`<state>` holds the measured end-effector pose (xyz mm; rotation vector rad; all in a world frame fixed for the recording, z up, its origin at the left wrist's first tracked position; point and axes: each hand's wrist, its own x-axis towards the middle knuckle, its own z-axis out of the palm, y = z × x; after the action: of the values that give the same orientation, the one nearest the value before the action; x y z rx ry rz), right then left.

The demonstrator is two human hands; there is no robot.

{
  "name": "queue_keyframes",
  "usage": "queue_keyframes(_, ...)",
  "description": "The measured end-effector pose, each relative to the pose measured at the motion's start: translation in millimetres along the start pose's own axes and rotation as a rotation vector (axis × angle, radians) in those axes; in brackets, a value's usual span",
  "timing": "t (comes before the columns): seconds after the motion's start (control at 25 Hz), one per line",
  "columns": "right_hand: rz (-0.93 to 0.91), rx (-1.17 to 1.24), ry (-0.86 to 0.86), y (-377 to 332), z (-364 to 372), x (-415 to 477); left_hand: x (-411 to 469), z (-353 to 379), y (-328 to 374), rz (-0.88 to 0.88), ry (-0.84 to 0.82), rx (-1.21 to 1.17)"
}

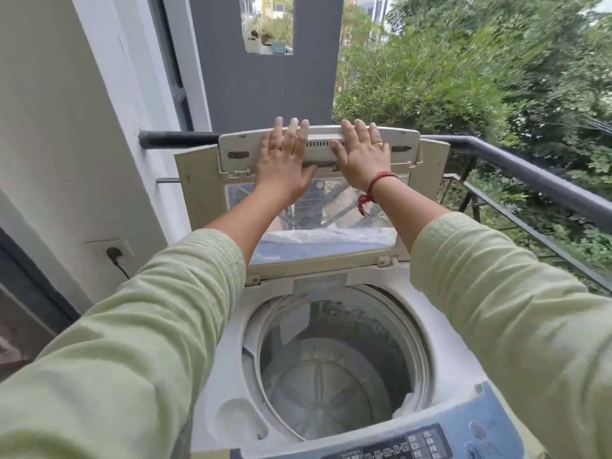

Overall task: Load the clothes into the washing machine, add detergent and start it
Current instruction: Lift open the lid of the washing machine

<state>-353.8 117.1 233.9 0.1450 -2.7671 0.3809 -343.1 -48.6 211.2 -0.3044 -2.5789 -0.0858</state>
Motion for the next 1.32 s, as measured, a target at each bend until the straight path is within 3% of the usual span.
queue_keyframes(0.16, 0.001, -0.011, -0.039, 0.5, 1.2, 3.1, 4.7, -7.8, -3.9, 0.003, -0.105, 0.007)
queue_keyframes(0.28, -0.005, -0.012, -0.002, 4.2, 3.3, -5.2, -21.3, -10.0, -8.7, 0.044, -0.006, -0.064)
queue_keyframes(0.4, 0.006, -0.009, 0.016, 1.6, 1.0, -11.7, -54.6, -5.0, -17.4, 0.005, 0.081, 0.080)
queue_keyframes(0.6, -0.077, -0.077, 0.189, -2.4, 12.5, -38.5, -68.9, -3.8, -24.4, -0.026, -0.001, 0.130)
queue_keyframes(1.16, -0.113, -0.122, 0.093, -11.7, 12.2, -63.6, -83.0, -8.3, -4.8, -0.060, -0.016, 0.022)
queue_keyframes(1.32, -0.179, -0.036, 0.180, -18.0, -2.4, -86.6, -96.6, -24.6, -5.5, 0.019, 0.127, -0.053)
